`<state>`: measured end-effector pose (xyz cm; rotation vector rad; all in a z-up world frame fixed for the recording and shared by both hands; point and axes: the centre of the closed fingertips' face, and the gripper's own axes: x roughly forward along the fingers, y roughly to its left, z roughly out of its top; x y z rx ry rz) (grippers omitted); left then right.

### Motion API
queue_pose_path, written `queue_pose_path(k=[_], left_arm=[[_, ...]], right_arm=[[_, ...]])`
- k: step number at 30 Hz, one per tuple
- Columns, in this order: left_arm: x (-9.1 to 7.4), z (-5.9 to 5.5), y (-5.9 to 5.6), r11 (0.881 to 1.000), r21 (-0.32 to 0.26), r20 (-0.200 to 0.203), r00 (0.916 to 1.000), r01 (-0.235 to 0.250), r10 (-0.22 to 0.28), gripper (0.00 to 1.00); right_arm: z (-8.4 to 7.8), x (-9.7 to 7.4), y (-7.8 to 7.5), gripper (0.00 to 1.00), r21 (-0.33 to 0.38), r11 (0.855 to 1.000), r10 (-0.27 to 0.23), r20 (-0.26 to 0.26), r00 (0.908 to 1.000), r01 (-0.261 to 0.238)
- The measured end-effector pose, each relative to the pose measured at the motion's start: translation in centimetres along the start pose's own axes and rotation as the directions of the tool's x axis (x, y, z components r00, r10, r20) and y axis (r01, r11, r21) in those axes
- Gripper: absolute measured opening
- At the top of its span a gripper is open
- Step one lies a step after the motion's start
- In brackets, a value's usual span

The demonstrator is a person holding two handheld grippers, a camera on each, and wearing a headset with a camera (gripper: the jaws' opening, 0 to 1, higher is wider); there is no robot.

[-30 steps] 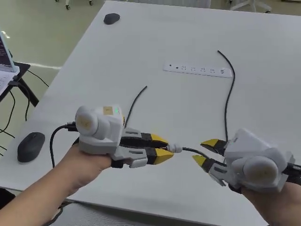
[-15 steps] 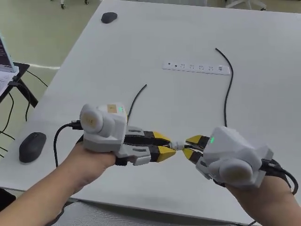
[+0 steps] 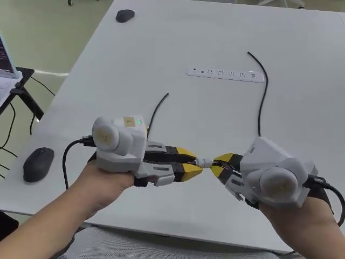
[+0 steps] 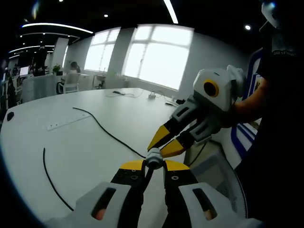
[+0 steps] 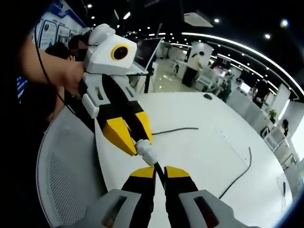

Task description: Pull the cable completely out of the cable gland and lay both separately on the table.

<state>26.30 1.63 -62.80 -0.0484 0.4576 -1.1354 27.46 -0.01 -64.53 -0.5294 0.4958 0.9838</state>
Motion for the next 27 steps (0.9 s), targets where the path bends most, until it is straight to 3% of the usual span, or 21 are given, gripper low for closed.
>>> queue_pose_path(k=[12,24,27], left_arm=[[-0.3,0.1,0.4,1.0,-0.004,0.007,0.9999,-0.012,0.012,0.15],[0.1,0.3,0.2,1.0,-0.018,0.016,0.9998,-0.014,0.014,0.15],[0.2,0.2,0.2,1.0,-0.02,0.017,0.9997,-0.016,0.016,0.15]], right_arm=[[-2.1,-0.1,-1.3,0.0,0.12,0.993,-0.013,-0.023,0.9997,0.016],[-5.0,-0.2,-2.9,0.0,0.237,0.971,-0.029,-0.059,0.9979,0.042],[-6.1,-0.1,-3.2,0.0,0.278,0.959,-0.032,-0.071,0.997,0.05]])
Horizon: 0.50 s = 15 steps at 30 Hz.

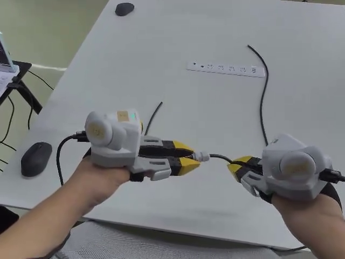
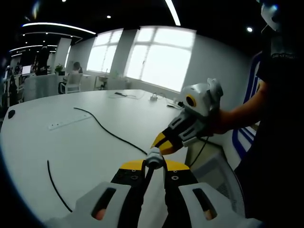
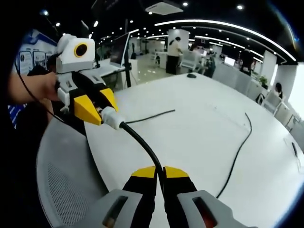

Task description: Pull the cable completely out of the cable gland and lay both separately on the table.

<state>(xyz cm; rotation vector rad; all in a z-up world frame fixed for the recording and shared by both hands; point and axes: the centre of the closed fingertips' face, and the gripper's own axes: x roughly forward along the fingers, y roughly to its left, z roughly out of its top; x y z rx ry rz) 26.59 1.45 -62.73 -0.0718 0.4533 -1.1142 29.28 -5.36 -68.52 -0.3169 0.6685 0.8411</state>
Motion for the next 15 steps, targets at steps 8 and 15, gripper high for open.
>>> queue_pose_path(k=[8,15], left_arm=[[0.3,-0.3,-0.2,1.0,-0.006,0.001,1.0,-0.004,0.004,0.15],[0.5,-0.8,-0.4,1.0,-0.011,-0.007,0.9999,-0.013,0.013,0.15]], right_arm=[[-2.7,0.3,-1.5,0.0,0.171,0.985,-0.021,-0.034,0.9992,0.026],[-4.4,0.7,-1.9,0.0,0.259,0.965,-0.028,-0.076,0.9967,0.047]])
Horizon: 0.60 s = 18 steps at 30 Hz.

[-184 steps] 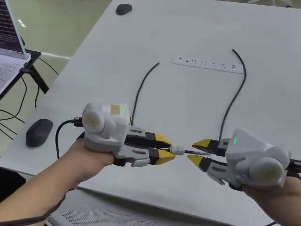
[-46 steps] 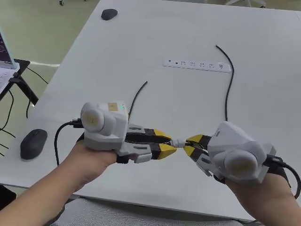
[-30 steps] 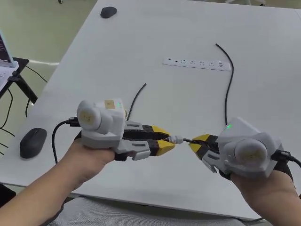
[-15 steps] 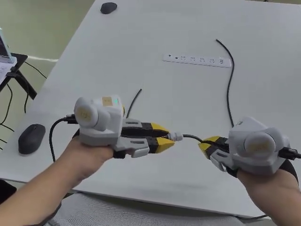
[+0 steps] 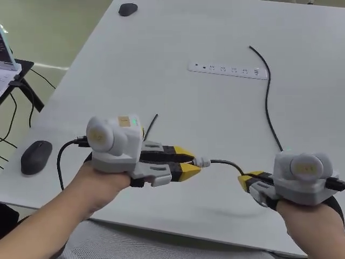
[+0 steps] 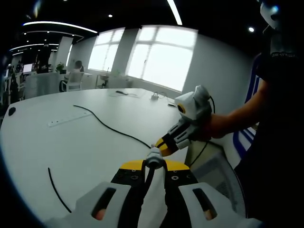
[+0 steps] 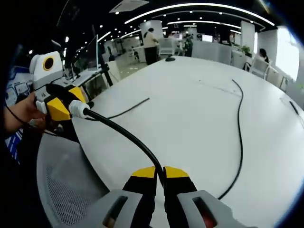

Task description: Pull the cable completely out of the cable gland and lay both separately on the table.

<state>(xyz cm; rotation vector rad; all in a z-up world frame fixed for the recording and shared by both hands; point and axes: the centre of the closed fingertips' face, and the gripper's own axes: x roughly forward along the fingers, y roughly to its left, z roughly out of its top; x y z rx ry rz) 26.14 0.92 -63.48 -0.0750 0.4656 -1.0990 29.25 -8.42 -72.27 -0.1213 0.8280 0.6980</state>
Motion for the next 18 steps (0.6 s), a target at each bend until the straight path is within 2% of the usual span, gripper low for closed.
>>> queue_pose_path(k=[4,7,18], left_arm=[[0.1,-0.26,0.11,1.0,-0.013,-0.006,0.9999,-0.009,0.009,0.15],[0.03,-0.48,0.19,1.0,-0.007,-0.012,0.9998,-0.016,0.016,0.15],[-0.6,-0.58,0.55,1.0,-0.007,-0.014,0.9995,-0.028,0.028,0.15]], right_arm=[[-0.18,0.13,0.2,0.0,0.008,1.0,0.009,0.0,1.0,-0.009],[-0.26,0.0,0.17,0.0,-0.033,0.999,0.008,0.009,0.9999,-0.008],[-0.4,-0.57,0.85,0.03,-0.097,0.995,0.039,0.014,0.9991,-0.038]])
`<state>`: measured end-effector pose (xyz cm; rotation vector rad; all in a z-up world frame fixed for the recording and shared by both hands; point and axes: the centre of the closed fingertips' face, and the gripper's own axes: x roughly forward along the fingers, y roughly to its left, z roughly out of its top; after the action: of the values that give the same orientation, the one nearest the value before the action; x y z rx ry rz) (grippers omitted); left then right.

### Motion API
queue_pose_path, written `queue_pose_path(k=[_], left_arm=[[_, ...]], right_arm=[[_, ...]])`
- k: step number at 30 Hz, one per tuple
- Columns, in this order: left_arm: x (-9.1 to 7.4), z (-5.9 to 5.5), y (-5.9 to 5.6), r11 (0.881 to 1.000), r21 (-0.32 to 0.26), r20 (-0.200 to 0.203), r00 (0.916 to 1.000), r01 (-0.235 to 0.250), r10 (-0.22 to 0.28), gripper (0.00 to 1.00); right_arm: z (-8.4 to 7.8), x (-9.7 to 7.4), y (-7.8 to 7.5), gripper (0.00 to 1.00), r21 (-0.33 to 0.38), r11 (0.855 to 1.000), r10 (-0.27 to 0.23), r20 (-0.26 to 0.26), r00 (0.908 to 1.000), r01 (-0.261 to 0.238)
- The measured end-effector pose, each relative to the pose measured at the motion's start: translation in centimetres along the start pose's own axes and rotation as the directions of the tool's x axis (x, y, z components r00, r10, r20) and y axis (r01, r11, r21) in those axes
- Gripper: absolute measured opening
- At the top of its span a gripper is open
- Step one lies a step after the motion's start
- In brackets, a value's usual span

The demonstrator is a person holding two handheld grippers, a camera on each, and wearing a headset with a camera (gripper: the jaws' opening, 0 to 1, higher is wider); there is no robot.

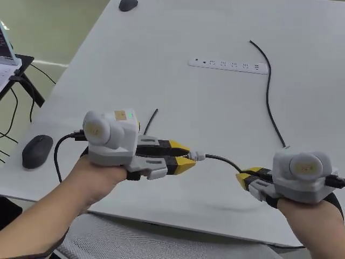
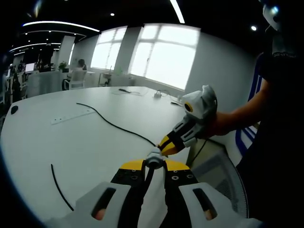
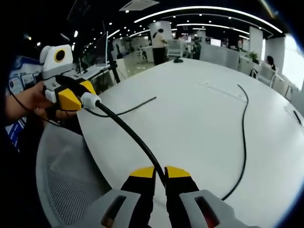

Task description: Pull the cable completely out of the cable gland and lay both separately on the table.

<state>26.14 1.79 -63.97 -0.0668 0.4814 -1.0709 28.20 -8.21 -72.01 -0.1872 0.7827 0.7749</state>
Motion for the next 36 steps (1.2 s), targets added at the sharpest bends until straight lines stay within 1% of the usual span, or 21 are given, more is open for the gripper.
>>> queue_pose_path(k=[3,7,8,9,10,12,13,14,15,16,17,18,19,20,22,23,25,27,30,34,36], left_arm=[[0.0,0.0,-0.1,1.0,0.0,0.001,1.0,0.004,-0.004,0.15],[0.0,0.0,0.0,1.0,0.003,0.001,1.0,0.005,-0.005,0.15],[0.0,-0.1,0.1,1.0,0.001,0.0,1.0,0.001,-0.001,0.15],[-0.1,-0.1,0.1,1.0,0.0,0.0,1.0,0.001,-0.001,0.15],[-0.1,-0.1,0.1,1.0,-0.004,0.005,1.0,0.004,-0.004,0.15],[-0.1,-0.2,0.0,1.0,-0.004,0.0,1.0,0.005,-0.005,0.15],[-0.1,-0.2,0.0,1.0,-0.005,-0.002,1.0,0.006,-0.006,0.15],[-0.1,-0.3,0.0,1.0,-0.006,-0.004,1.0,0.008,-0.008,0.15],[-0.1,-0.3,-0.1,1.0,-0.006,-0.006,0.9999,0.009,-0.009,0.15],[-0.2,-0.3,-0.1,1.0,-0.006,-0.007,0.9999,0.01,-0.01,0.15],[-0.2,-0.3,-0.1,1.0,-0.006,-0.007,0.9999,0.012,-0.012,0.15],[-0.2,-0.3,-0.2,1.0,-0.009,-0.007,0.9999,0.014,-0.014,0.15],[-0.2,-0.4,-0.3,1.0,-0.009,-0.009,0.9998,0.016,-0.016,0.15],[-0.1,-0.4,-0.4,1.0,-0.007,-0.01,0.9998,0.018,-0.018,0.15],[-0.1,-0.5,-0.5,1.0,-0.006,-0.015,0.9996,0.023,-0.023,0.15],[-0.1,-0.6,-0.6,1.0,-0.004,-0.018,0.9995,0.025,-0.025,0.15],[-0.1,-0.7,-0.7,1.0,-0.002,-0.024,0.9994,0.027,-0.027,0.15],[-0.1,-0.7,-0.8,1.0,-0.002,-0.026,0.9993,0.027,-0.027,0.15],[-0.1,-0.6,-0.8,1.0,-0.005,-0.026,0.9993,0.025,-0.025,0.15],[0.0,-0.8,-0.9,1.0,-0.006,-0.035,0.9991,0.022,-0.022,0.15],[0.0,-0.8,-0.9,1.0,-0.017,-0.036,0.9991,0.02,-0.021,0.15]], right_arm=[[0.0,-0.2,0.2,0.05,-0.025,1.0,0.005,-0.002,1.0,-0.005],[1.1,-0.8,0.4,0.11,-0.063,0.998,-0.001,0.018,0.9998,0.002],[1.5,-0.9,0.5,0.12,-0.096,0.995,0.004,0.019,0.9998,-0.002],[1.7,-1.0,0.7,0.14,-0.11,0.994,0.005,0.015,0.9999,-0.003],[2.2,-1.2,1.2,0.16,-0.144,0.99,0.014,0.019,0.9997,-0.011],[3.3,-1.4,2.3,0.19,-0.213,0.976,0.048,0.04,0.998,-0.039],[3.9,-1.5,2.9,0.19,-0.256,0.966,0.056,0.045,0.9974,-0.043],[4.3,-1.6,3.6,0.19,-0.279,0.959,0.07,0.051,0.9962,-0.053],[5.0,-1.6,4.6,0.19,-0.308,0.949,0.094,0.062,0.9937,-0.071],[5.3,-1.5,5.0,0.18,-0.331,0.941,0.098,0.062,0.9932,-0.072],[5.7,-1.4,5.6,0.17,-0.379,0.923,0.1,0.064,0.993,-0.068],[5.9,-1.3,5.8,0.16,-0.394,0.917,0.102,0.066,0.9926,-0.068],[6.2,-1.1,6.3,0.16,-0.431,0.9,0.103,0.066,0.9925,-0.064],[6.2,-1.0,6.5,0.15,-0.449,0.891,0.099,0.058,0.9934,-0.062],[6.3,-0.6,7.0,0.13,-0.463,0.884,0.106,0.053,0.9929,-0.07],[6.4,-0.5,7.2,0.13,-0.477,0.876,0.106,0.052,0.993,-0.069],[6.6,-0.5,7.6,0.1,-0.493,0.867,0.117,0.052,0.9918,-0.076],[6.8,-0.5,7.8,0.09,-0.51,0.857,0.122,0.052,0.9912,-0.079],[6.7,-0.6,8.0,0.05,-0.527,0.846,0.13,0.045,0.9905,-0.087],[6.3,-0.4,8.2,0.02,-0.568,0.818,0.134,0.037,0.9903,-0.09],[6.3,-0.5,8.1,0.01,-0.57,0.817,0.133,0.038,0.9903,-0.088]])
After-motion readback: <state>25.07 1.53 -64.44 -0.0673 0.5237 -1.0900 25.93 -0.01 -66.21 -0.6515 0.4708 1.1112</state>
